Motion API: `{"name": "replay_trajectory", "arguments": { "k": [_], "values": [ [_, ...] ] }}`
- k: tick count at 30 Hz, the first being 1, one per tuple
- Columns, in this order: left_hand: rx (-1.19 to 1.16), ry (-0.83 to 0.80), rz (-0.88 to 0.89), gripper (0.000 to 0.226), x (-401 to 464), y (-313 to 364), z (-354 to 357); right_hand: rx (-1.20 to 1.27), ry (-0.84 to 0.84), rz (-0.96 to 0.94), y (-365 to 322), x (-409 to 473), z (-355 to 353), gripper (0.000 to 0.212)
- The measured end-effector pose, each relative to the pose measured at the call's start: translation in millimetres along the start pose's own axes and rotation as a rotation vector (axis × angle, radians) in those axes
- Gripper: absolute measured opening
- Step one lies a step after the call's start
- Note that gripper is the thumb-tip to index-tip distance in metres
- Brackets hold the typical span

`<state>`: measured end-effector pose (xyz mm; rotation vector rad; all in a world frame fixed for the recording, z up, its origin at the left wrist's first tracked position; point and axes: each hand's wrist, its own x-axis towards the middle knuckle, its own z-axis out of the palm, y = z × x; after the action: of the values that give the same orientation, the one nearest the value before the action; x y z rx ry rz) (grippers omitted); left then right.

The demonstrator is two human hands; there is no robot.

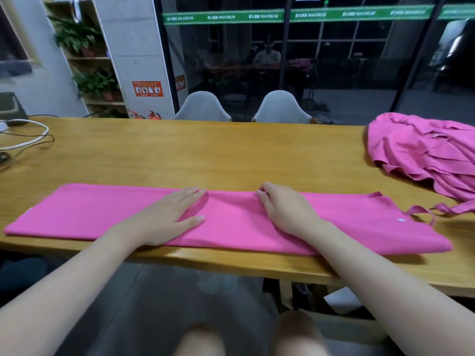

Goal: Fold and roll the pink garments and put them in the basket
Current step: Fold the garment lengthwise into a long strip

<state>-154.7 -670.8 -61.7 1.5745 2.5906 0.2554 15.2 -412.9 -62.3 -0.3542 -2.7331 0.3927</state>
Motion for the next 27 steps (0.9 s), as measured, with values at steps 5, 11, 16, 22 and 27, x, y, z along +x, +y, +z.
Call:
{"name": "replay_trajectory", "arguments": {
  "k": [5,11,16,22,27],
  "values": [
    [-0.069,0.105,0.129,0.067,40,59,8,0.109,-0.137,0.108,31,-6,-32,0.019],
    [-0.052,0.213,0.313,0.039,86,136,17,0.029,-0.233,0.185,86,-46,-72,0.027],
    [-0.069,0.333,0.227,0.053,102,154,36,-0.129,-0.134,0.217,125,-75,-86,0.053],
    [-0.096,0.372,0.131,0.03,104,143,44,-0.117,-0.081,0.127,153,-82,-96,0.052],
    [-0.095,0.351,0.152,0.039,108,139,47,0.0,-0.023,0.082,170,-80,-104,0.037]
  ]
}}
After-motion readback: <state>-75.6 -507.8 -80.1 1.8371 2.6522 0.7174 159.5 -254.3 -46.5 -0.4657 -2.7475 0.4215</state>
